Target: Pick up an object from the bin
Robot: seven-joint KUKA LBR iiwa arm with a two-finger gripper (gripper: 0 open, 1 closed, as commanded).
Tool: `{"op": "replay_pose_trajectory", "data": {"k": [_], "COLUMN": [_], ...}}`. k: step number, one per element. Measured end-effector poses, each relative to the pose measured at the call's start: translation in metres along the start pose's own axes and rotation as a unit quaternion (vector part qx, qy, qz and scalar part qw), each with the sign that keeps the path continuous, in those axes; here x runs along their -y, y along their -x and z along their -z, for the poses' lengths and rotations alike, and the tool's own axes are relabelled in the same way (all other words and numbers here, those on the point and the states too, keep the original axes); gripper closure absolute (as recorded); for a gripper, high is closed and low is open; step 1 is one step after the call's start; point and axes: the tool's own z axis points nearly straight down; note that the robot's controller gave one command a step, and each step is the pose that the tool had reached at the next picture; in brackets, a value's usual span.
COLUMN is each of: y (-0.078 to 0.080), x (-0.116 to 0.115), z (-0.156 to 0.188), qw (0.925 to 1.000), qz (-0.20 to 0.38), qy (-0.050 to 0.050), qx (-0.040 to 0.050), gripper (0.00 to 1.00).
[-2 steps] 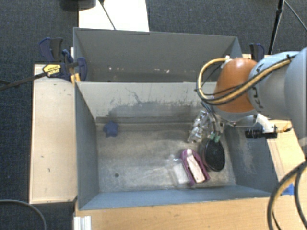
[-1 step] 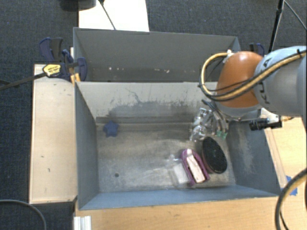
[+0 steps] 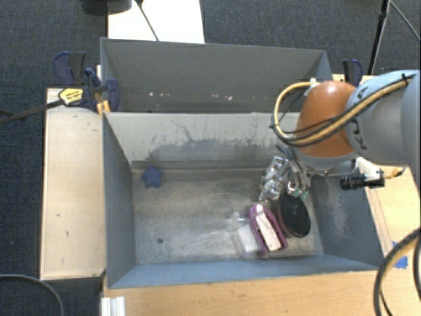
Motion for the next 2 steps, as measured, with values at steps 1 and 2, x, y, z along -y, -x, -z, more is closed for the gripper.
{"op": "replay_pose_trajectory", "data": {"k": [1,2], "y": [0.0027,0.0012], "x": [-0.0007,-0.0001], "z": [0.0022,0.0011], "qw": [1.0000,1.0000], "qz": [0.000,0.000], "qy": [0.001,0.000], "qx": [0.0054,0.0029], "gripper": [0.00,1.00]}}
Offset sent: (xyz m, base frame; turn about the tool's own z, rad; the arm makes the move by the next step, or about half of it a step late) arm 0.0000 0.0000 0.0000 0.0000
